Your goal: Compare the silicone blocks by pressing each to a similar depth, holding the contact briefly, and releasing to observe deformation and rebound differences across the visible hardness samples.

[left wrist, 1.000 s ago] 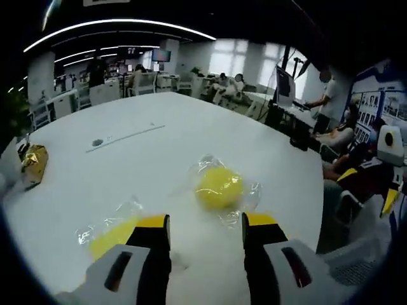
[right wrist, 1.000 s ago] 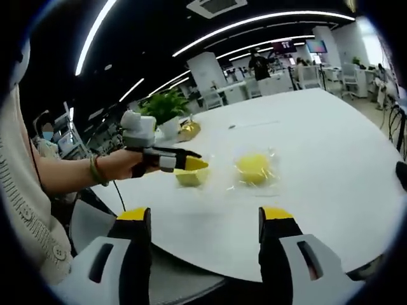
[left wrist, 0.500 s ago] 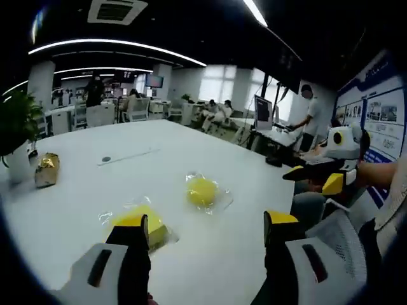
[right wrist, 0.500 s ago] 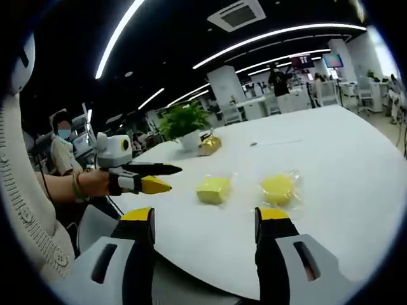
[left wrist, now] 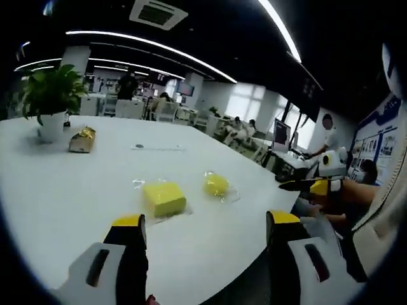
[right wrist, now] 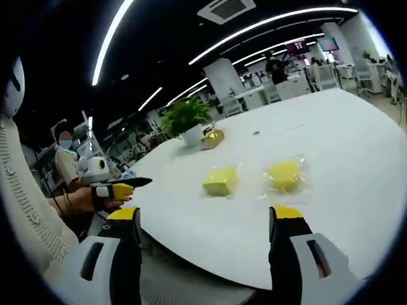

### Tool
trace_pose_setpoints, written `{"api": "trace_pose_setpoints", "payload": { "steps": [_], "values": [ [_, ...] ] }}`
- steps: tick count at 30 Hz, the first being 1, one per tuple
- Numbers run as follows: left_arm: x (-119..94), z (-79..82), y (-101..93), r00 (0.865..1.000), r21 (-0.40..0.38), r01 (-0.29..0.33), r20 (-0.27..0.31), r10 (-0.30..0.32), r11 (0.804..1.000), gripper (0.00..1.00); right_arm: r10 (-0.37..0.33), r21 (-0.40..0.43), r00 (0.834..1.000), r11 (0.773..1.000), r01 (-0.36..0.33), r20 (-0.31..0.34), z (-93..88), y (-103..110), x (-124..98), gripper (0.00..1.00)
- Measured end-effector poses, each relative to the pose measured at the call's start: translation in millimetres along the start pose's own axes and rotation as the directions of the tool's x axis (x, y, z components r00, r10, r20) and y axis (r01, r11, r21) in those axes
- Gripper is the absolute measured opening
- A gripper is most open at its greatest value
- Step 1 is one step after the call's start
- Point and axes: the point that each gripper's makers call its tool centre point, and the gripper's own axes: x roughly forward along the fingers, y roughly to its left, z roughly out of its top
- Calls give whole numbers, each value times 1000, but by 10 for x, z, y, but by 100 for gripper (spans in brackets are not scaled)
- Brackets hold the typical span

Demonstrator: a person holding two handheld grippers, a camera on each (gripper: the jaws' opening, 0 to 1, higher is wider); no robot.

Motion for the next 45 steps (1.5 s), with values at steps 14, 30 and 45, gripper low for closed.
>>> {"api": "trace_pose_setpoints", "payload": {
  "steps": [14,30,45],
  "values": [
    [-184,0,-88,999,-33,-10,39,12,999,80,-37,4,998,999,37,48,-68,13,-41,79],
    [-295,270,-65,994,-15,-15,112,16,1000,82,-39,-45,991,998,45,129,177,71,-91,80],
    [-378,512,-47,989,56,-46,141,37,997,82,-41,-74,988,996,53,150,371,46,-102,78]
  ]
}}
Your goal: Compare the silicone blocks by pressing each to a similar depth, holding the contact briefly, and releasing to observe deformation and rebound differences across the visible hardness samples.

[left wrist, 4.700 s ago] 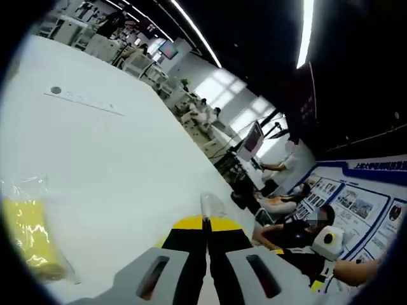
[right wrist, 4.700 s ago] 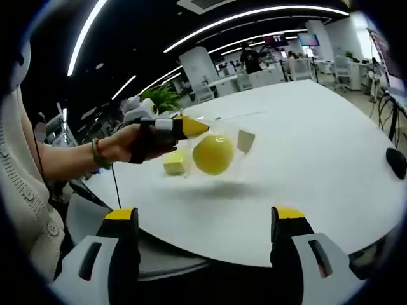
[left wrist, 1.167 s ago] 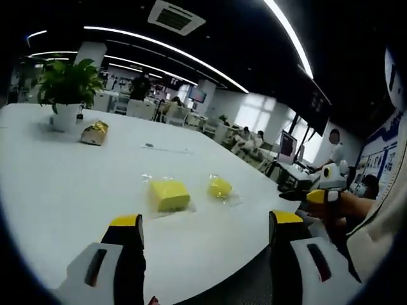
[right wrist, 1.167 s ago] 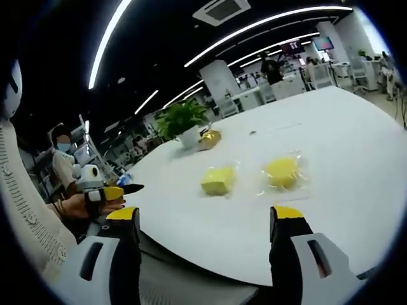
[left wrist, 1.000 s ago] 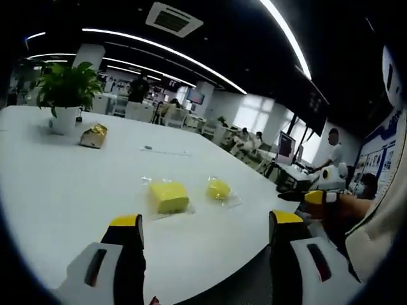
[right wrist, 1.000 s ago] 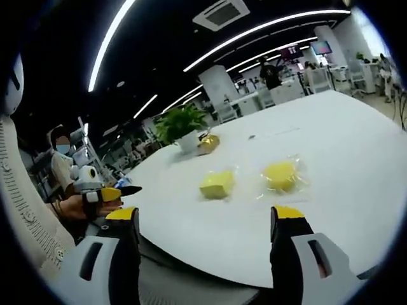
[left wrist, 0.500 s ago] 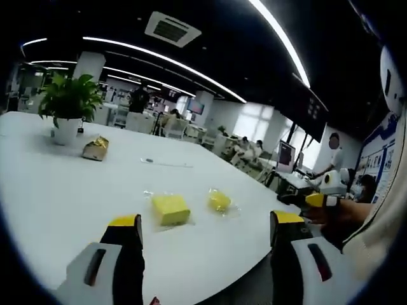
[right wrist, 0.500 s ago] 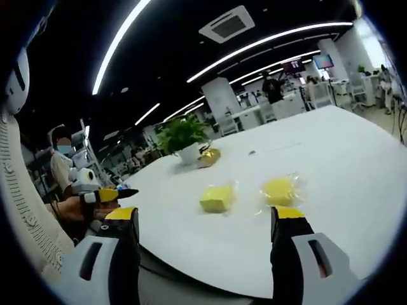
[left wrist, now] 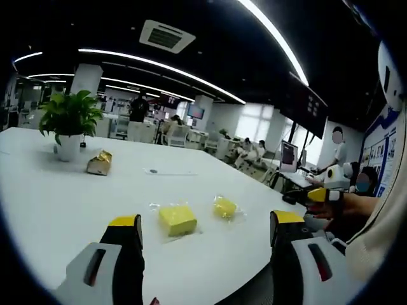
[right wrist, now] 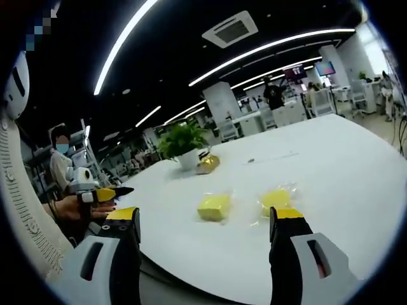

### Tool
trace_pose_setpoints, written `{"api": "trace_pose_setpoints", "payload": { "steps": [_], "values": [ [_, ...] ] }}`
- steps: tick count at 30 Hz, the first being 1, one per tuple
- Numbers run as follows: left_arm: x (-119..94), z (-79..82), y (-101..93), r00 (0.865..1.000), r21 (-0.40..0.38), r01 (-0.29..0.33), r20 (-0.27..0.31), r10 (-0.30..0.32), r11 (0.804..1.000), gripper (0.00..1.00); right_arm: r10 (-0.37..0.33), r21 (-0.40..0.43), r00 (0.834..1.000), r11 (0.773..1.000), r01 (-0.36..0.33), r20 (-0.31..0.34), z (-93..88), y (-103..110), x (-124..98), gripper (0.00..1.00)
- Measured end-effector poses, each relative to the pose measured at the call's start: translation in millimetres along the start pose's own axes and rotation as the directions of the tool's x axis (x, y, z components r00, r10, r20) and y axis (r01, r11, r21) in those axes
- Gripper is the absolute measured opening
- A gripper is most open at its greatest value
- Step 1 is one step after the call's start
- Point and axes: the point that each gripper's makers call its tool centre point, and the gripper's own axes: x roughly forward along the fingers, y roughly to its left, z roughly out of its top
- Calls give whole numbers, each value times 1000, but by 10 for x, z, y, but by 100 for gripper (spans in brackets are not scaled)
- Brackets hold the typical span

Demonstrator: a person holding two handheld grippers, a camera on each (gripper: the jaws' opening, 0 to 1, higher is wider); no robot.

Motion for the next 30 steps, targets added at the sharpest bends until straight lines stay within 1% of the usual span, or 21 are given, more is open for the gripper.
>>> {"api": "trace_pose_setpoints", "payload": {
  "steps": [1,3,5,9,11,14,18,23,30],
  "values": [
    [1,10,1,1000,4,-2,0,2,1000,82,1,-2,1000,1000,-1,1,7,-2,4,78],
    [0,6,15,1000,47,-3,-18,4,999,83,1,1,1000,1000,-1,-11,-6,-8,8,78],
    [-1,1,48,1000,67,-11,-28,13,998,83,-3,-11,1000,1000,2,-20,-19,-15,5,77],
    [-38,39,114,999,61,-20,-30,22,998,83,-11,-11,1000,1000,11,-26,-15,-28,-17,75],
    [-56,67,142,999,60,-30,-20,31,998,83,-14,-15,1000,1000,14,-19,0,-29,-29,75],
    [-72,93,162,999,48,-35,-11,35,998,82,-15,-14,1000,1000,15,-18,8,-30,-45,72],
    [-74,78,158,999,55,-33,-18,34,998,82,-15,-35,999,999,14,-28,6,-28,-55,72],
    [-74,58,152,999,61,-29,-30,30,998,82,-11,-36,1000,999,10,-29,16,-25,-49,73],
    [-71,50,145,999,55,-24,-32,26,998,82,-2,-43,999,999,0,-41,9,-9,-20,73]
  ]
}}
